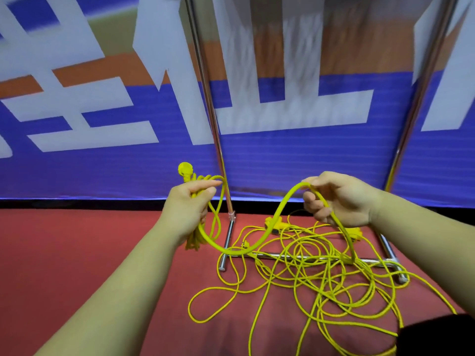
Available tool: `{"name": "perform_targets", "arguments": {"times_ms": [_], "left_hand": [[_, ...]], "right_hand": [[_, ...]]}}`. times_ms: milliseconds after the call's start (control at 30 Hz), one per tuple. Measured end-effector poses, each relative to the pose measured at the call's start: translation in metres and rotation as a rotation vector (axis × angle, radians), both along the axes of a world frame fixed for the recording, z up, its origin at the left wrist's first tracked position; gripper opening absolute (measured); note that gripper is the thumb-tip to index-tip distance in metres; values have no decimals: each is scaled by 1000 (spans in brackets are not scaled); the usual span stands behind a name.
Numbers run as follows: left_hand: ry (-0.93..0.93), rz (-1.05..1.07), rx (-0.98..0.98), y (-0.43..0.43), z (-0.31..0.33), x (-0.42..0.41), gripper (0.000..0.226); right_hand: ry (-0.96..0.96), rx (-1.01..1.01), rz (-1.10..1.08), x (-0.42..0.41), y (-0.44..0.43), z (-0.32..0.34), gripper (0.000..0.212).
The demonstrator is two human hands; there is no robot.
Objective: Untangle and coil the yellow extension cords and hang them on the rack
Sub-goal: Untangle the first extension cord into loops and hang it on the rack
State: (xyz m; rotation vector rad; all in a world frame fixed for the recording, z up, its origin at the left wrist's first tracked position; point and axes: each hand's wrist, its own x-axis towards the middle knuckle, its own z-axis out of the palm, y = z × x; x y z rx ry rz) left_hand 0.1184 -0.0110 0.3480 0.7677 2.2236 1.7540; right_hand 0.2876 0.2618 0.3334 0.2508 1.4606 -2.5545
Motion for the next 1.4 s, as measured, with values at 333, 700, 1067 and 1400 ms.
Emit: {"name": "perform_targets", "arguments": {"times_ms": [333, 700, 1067, 1400], "left_hand": [[-60, -39, -159, 9, -5, 17, 22], [-94, -253, -271, 50, 6, 71, 16], [134, 30, -19, 39, 34, 39, 5], [27, 233, -29, 14, -7, -7, 7]], "right_hand": [[-40, 1142, 0, 9, -18, 18, 10], [308, 1237, -424, 7, -33, 30, 2], [20, 899, 7, 17, 14, -6, 29], [-140, 658, 177, 14, 9, -13, 20]]}}
